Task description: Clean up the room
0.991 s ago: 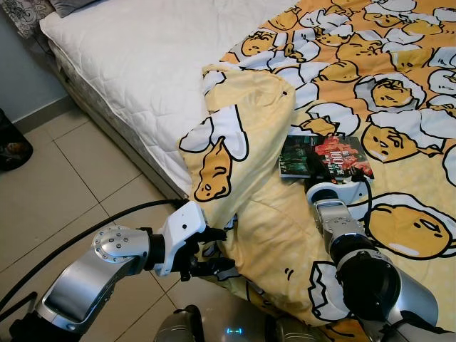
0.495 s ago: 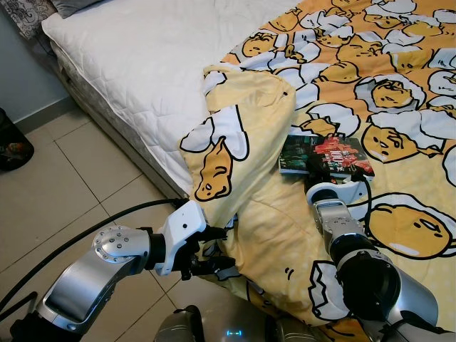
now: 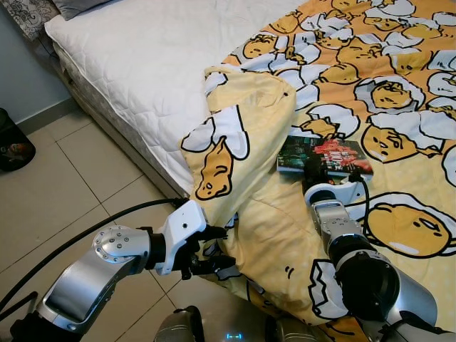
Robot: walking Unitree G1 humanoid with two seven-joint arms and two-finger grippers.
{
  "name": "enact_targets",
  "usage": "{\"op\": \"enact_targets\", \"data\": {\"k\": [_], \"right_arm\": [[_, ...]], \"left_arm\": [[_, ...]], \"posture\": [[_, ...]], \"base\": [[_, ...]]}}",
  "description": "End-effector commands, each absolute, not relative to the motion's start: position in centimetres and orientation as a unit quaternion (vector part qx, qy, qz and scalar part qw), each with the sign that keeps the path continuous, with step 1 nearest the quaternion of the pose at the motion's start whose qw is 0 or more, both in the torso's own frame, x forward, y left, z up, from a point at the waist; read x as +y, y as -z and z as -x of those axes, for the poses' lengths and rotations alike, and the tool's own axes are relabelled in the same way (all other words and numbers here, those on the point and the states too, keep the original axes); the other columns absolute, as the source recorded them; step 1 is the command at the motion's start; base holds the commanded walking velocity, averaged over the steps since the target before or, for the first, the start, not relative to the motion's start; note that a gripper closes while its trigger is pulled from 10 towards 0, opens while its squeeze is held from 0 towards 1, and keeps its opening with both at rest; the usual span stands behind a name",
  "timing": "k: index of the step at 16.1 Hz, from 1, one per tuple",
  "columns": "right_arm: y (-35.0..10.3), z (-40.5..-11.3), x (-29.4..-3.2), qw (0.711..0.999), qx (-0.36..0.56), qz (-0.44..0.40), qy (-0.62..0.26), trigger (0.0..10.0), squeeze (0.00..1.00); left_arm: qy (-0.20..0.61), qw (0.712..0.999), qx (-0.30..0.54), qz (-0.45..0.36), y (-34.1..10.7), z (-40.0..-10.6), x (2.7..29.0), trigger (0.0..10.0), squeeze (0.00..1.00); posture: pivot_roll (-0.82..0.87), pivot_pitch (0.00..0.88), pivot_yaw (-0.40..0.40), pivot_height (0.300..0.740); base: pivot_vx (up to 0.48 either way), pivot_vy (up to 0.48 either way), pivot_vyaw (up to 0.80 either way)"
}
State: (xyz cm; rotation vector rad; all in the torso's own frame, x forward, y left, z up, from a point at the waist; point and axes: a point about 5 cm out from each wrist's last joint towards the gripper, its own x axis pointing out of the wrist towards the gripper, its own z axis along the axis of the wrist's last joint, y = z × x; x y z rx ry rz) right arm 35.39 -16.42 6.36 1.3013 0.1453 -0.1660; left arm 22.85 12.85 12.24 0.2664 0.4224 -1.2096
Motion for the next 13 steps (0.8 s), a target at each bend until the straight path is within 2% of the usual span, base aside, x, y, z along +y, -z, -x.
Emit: {"op": "enact_targets", "data": {"k": [1,4,5,7,8,9,10,13], "right_arm": [[-6.1,-35.3,-16.2,0.79,0.072,-0.604,0.079,0.0,0.0],[-6.2,-35.3,-16.4,0.796,0.069,-0.597,0.071,0.0,0.0],[-6.4,-35.3,-16.7,0.805,0.067,-0.587,0.059,0.0,0.0],[-6.5,-35.2,-17.1,0.813,0.06,-0.577,0.044,0.0,0.0],[-6.4,-35.0,-17.6,0.821,0.056,-0.567,0.033,0.0,0.0],[-6.4,-35.0,-17.6,0.821,0.056,-0.567,0.033,0.0,0.0],[-6.1,-34.6,-18.1,0.834,0.056,-0.549,0.015,0.0,0.0],[-5.7,-33.8,-18.6,0.864,0.059,-0.5,-0.025,0.0,0.0]], "left_arm": [[0.554,0.8,0.193,-0.126,-12.3,-23.1,13.1,10.0,0.08],[0.523,0.823,0.178,-0.129,-12.7,-23.4,13.7,10.0,0.08],[0.494,0.844,0.161,-0.131,-13.0,-23.9,14.1,10.0,0.08],[0.466,0.863,0.141,-0.135,-13.4,-24.6,14.2,10.0,0.08],[0.435,0.881,0.119,-0.142,-13.7,-25.3,14.3,10.0,0.09],[0.435,0.881,0.119,-0.142,-13.7,-25.3,14.3,10.0,0.09],[0.405,0.898,0.098,-0.142,-14.1,-26.1,14.4,10.0,0.08],[0.382,0.911,0.081,-0.136,-14.3,-26.8,14.6,10.0,0.08]], "posture": [[0.07,0.142,0.036,0.74],[0.05,0.116,0.036,0.74],[0.03,0.089,0.036,0.74],[0.02,0.054,0.039,0.74],[0.0,0.02,0.04,0.74],[0.0,0.02,0.04,0.74],[-0.01,0.0,0.047,0.74],[-0.03,0.0,0.061,0.74]], "base": [[0.0,0.0,0.0],[0.0,0.0,0.0],[0.0,0.0,0.0],[0.0,0.0,0.0],[0.0,0.0,0.0],[0.0,0.0,0.0],[0.0,0.0,0.0],[0.0,0.0,0.0]]}}
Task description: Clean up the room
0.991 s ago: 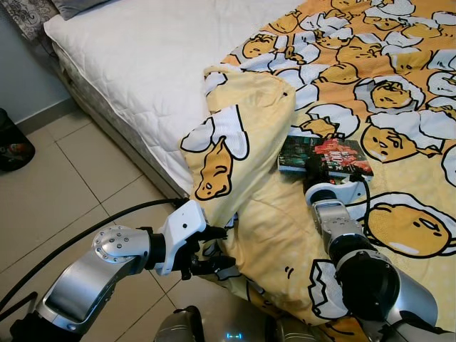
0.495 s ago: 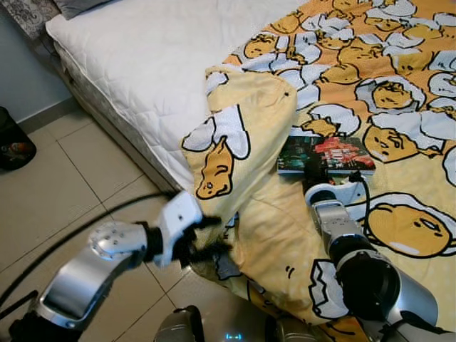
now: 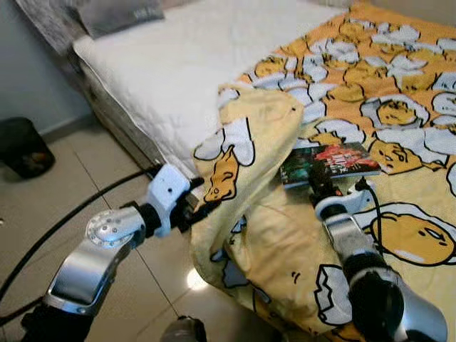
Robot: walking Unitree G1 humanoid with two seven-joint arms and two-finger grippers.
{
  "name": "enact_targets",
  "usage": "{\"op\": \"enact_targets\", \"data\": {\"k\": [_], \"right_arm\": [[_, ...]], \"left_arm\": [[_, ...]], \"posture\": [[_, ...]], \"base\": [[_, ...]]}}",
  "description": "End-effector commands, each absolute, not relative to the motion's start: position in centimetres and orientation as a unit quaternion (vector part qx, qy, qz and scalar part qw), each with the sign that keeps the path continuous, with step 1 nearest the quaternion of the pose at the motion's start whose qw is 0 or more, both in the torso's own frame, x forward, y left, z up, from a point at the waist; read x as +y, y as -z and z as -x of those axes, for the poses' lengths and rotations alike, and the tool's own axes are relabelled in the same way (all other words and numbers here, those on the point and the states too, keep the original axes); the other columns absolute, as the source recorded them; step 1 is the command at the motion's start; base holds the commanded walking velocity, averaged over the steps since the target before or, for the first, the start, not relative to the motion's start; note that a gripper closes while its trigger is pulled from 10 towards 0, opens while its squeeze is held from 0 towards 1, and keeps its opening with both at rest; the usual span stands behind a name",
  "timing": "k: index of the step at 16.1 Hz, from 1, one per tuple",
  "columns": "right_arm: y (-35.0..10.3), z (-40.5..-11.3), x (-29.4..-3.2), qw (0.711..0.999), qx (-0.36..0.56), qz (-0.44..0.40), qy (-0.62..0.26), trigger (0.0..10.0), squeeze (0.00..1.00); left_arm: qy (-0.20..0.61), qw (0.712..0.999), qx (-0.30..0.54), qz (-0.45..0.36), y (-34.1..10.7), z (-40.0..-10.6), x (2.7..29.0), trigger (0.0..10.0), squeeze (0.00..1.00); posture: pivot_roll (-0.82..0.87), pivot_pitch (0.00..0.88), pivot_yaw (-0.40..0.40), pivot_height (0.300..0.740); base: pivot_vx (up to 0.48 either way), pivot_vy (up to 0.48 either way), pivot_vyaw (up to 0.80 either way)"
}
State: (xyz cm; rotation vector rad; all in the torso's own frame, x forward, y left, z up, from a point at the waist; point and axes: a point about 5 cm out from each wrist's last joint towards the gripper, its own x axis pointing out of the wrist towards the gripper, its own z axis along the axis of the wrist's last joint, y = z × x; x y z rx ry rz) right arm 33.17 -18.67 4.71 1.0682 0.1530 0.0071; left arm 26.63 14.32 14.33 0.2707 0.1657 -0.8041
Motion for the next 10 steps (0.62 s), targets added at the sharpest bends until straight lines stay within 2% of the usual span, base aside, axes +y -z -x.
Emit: {"op": "enact_targets", "data": {"k": [1,2,3,4,6,7,8,9,10], "right_arm": [[-5.7,-33.4,-18.8,0.873,0.053,-0.484,-0.04,0.0,0.0],[-6.0,-32.9,-19.8,0.883,0.032,-0.465,-0.055,0.0,0.0],[-6.5,-32.5,-20.5,0.89,0.018,-0.451,-0.07,0.0,0.0],[-6.7,-32.4,-20.7,0.892,0.014,-0.446,-0.078,0.0,0.0],[-8.8,-31.4,-21.1,0.899,-0.001,-0.392,-0.193,0.0,0.0],[-9.9,-30.8,-21.2,0.897,-0.002,-0.367,-0.249,0.0,0.0],[-10.5,-30.5,-21.3,0.892,-0.002,-0.358,-0.275,0.0,0.0],[-10.9,-30.3,-21.3,0.889,-0.002,-0.353,-0.291,0.0,0.0],[-12.6,-29.4,-21.3,0.864,0.01,-0.324,-0.385,0.0,0.0]], "left_arm": [[0.375,0.914,0.074,-0.135,-14.4,-27.1,14.7,10.0,0.08],[0.352,0.924,0.064,-0.134,-14.7,-27.8,15.0,10.0,0.08],[0.334,0.932,0.058,-0.13,-14.9,-28.4,15.4,10.0,0.02],[0.327,0.934,0.055,-0.129,-15.1,-28.6,15.5,10.0,0.02],[0.297,0.95,0.036,-0.092,-16.2,-30.2,16.6,10.0,0.04],[0.297,0.951,0.037,-0.075,-16.7,-30.8,17.1,10.0,0.06],[0.307,0.949,0.032,-0.056,-17.2,-31.0,17.3,10.0,0.26],[0.315,0.948,0.028,-0.042,-17.5,-31.1,17.4,10.0,0.26],[0.344,0.939,0.018,0.008,-19.0,-31.9,17.9,10.0,1.0]], "posture": [[-0.03,0.0,0.064,0.74],[-0.04,0.0,0.068,0.74],[-0.03,0.0,0.066,0.74],[-0.03,0.0,0.066,0.74],[-0.03,0.0,0.058,0.74],[-0.03,0.0,0.056,0.74],[-0.03,0.0,0.058,0.74],[-0.03,0.0,0.058,0.74],[-0.03,0.0,0.062,0.74]], "base": [[0.0,0.0,0.0],[0.0,0.0,0.0],[0.0,0.0,0.0],[0.0,0.0,0.0],[0.0,0.0,0.0],[0.0,0.0,0.0],[0.0,0.0,0.0],[0.0,0.0,0.0],[0.0,0.0,0.0]]}}
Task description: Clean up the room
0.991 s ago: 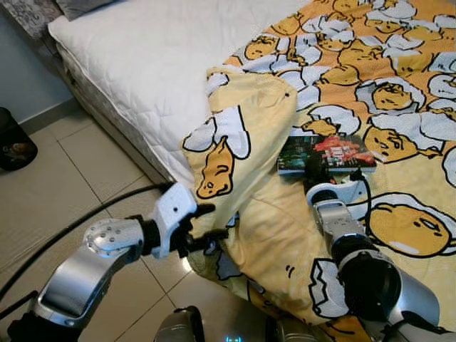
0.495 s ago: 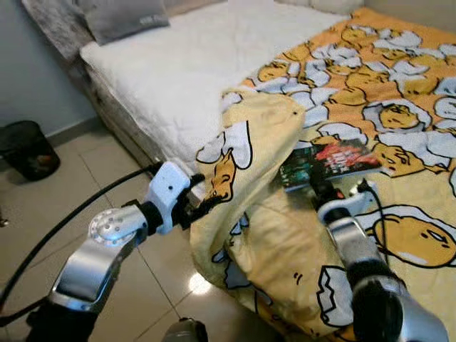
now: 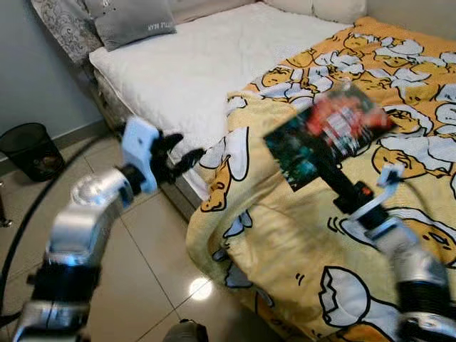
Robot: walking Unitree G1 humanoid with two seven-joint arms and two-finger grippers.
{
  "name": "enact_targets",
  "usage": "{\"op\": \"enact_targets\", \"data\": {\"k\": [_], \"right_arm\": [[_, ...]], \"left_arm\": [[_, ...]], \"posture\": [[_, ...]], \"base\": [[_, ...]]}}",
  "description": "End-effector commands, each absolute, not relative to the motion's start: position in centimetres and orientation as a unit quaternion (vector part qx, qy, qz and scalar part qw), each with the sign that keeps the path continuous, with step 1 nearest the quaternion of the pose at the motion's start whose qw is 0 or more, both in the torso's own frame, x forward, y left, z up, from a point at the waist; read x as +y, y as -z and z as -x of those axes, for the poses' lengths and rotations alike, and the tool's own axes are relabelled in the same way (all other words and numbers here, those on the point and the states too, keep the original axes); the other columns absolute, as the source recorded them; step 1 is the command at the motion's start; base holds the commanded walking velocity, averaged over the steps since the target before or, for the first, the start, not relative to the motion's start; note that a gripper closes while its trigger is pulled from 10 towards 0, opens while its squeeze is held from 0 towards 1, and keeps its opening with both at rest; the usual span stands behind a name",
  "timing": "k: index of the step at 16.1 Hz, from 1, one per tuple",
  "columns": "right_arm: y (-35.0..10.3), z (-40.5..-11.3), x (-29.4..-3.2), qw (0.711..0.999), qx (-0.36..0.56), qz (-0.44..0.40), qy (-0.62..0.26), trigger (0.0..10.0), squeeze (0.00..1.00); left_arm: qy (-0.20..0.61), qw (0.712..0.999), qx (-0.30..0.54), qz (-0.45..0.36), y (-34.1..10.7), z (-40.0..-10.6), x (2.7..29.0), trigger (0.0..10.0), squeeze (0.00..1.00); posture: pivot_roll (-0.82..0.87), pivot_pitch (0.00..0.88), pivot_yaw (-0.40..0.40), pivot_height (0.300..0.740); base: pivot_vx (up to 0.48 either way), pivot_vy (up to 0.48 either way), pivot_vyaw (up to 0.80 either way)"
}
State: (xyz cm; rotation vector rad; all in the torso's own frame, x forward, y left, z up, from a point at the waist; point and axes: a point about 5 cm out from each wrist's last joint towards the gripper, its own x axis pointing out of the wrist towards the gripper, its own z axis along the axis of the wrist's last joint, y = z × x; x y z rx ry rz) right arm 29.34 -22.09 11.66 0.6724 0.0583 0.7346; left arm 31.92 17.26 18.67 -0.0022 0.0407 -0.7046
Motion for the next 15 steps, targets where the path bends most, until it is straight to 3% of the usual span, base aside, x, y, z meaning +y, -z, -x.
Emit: {"op": "enact_targets", "data": {"k": [1,3,4,5,10,11,12,13,15], "right_arm": [[-13.3,-28.8,-21.0,0.843,0.026,-0.311,-0.438,0.0,0.0],[-13.9,-28.0,-20.4,0.815,0.055,-0.293,-0.496,0.0,0.0],[-14.1,-27.3,-19.8,0.795,0.074,-0.283,-0.531,0.0,0.0],[-14.3,-26.7,-19.1,0.776,0.089,-0.277,-0.56,0.0,0.0],[-14.1,-25.7,-17.3,0.743,0.112,-0.276,-0.599,0.0,0.0],[-14.0,-25.6,-17.2,0.741,0.115,-0.275,-0.601,0.0,0.0],[-14.0,-25.6,-17.1,0.74,0.118,-0.274,-0.603,0.0,0.0],[-14.0,-25.6,-17.1,0.74,0.119,-0.272,-0.603,0.0,0.0],[-13.9,-25.7,-17.1,0.741,0.119,-0.271,-0.602,0.0,0.0]], "left_arm": [[0.362,0.931,0.025,0.046,-19.4,-32.3,18.1,10.0,1.0],[0.382,0.918,0.032,0.1,-19.7,-32.9,18.0,10.0,1.0],[0.403,0.902,0.035,0.152,-19.8,-33.1,17.8,10.0,0.45],[0.424,0.883,0.046,0.198,-19.6,-33.2,17.4,10.0,0.0],[0.49,0.82,0.14,0.261,-16.0,-32.2,14.3,10.0,0.0],[0.503,0.802,0.152,0.283,-16.0,-31.6,14.1,3.7,0.0],[0.509,0.796,0.15,0.292,-16.1,-31.2,14.2,2.5,0.0],[0.512,0.792,0.151,0.297,-16.2,-31.0,14.3,0.0,0.0],[0.518,0.787,0.166,0.293,-15.9,-30.4,14.4,0.0,0.0]], "posture": [[-0.03,0.0,0.066,0.74],[-0.04,0.0,0.068,0.74],[-0.03,0.0,0.066,0.74],[-0.03,0.0,0.065,0.74],[-0.04,0.0,0.066,0.74],[-0.05,0.0,0.07,0.74],[-0.05,0.0,0.075,0.74],[-0.05,0.0,0.08,0.74],[-0.05,0.0,0.08,0.74]], "base": [[0.0,0.0,0.0],[0.0,0.0,0.0],[0.0,0.0,0.0],[0.0,0.0,0.0],[0.0,0.0,0.0],[0.0,0.0,0.0],[0.0,0.0,0.0],[0.0,0.0,0.0],[0.0,0.0,0.0]]}}
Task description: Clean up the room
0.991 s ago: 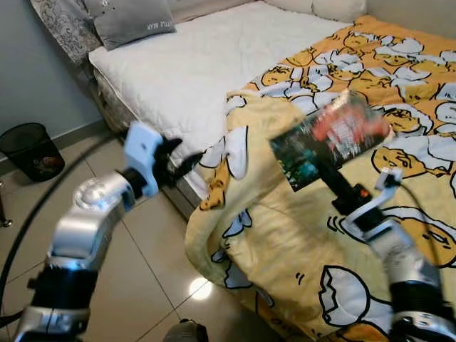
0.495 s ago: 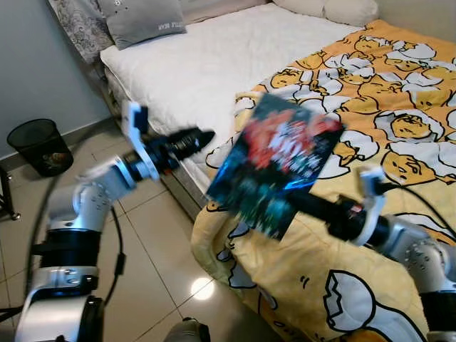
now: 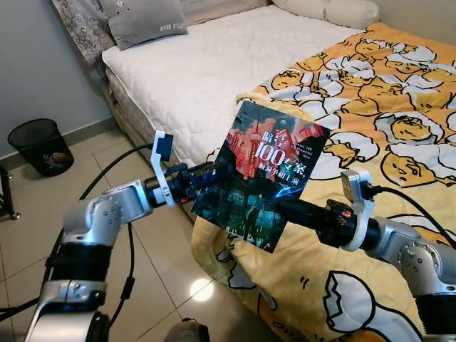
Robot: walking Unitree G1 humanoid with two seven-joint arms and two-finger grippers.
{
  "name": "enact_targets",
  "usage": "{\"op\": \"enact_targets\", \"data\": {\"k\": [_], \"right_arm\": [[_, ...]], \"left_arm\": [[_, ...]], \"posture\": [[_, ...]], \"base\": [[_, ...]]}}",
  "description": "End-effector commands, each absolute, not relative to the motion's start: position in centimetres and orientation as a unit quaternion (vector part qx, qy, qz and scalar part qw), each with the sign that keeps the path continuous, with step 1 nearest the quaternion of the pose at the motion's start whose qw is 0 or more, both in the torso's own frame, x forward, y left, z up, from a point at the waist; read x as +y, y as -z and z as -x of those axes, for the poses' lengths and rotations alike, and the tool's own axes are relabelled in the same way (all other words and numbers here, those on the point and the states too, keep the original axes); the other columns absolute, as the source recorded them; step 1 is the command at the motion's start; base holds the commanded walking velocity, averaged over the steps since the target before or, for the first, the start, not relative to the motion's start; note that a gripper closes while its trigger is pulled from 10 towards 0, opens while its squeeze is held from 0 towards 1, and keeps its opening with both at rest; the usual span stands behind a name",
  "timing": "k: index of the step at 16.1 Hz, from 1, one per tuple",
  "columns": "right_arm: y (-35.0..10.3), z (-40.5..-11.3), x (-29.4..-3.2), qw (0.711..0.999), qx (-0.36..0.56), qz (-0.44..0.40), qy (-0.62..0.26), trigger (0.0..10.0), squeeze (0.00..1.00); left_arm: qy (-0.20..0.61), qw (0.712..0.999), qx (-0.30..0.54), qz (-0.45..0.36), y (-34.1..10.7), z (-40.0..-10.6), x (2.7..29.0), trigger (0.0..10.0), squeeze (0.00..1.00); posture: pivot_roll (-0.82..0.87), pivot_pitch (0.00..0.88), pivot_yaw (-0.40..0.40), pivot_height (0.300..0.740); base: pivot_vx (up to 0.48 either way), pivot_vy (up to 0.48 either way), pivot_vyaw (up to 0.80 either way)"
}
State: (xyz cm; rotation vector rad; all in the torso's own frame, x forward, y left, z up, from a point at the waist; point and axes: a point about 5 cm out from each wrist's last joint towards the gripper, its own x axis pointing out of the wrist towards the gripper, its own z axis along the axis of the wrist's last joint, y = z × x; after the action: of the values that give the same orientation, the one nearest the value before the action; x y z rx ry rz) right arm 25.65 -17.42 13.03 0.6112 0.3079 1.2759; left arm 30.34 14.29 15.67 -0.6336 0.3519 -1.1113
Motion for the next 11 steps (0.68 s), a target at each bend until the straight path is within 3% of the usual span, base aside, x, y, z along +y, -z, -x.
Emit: {"op": "enact_targets", "data": {"k": [1,5,11], "right_arm": [[-13.9,-25.7,-17.1,0.741,0.119,-0.271,-0.602,0.0,0.0],[-13.6,-25.6,-16.7,0.733,0.131,-0.265,-0.612,0.0,0.0],[-13.5,-25.5,-16.6,0.725,0.142,-0.243,-0.629,0.0,0.0]], "left_arm": [[0.527,0.784,0.163,0.285,-15.9,-29.8,14.3,0.0,0.0],[0.554,0.764,0.164,0.288,-16.3,-28.2,14.4,0.0,0.0],[0.556,0.764,0.166,0.283,-16.3,-27.0,14.7,0.0,0.0]], "posture": [[-0.04,0.0,0.075,0.74],[-0.04,0.0,0.076,0.74],[-0.04,0.0,0.071,0.74]], "base": [[0.0,0.0,0.0],[0.0,0.0,0.0],[0.0,0.0,0.0]]}}
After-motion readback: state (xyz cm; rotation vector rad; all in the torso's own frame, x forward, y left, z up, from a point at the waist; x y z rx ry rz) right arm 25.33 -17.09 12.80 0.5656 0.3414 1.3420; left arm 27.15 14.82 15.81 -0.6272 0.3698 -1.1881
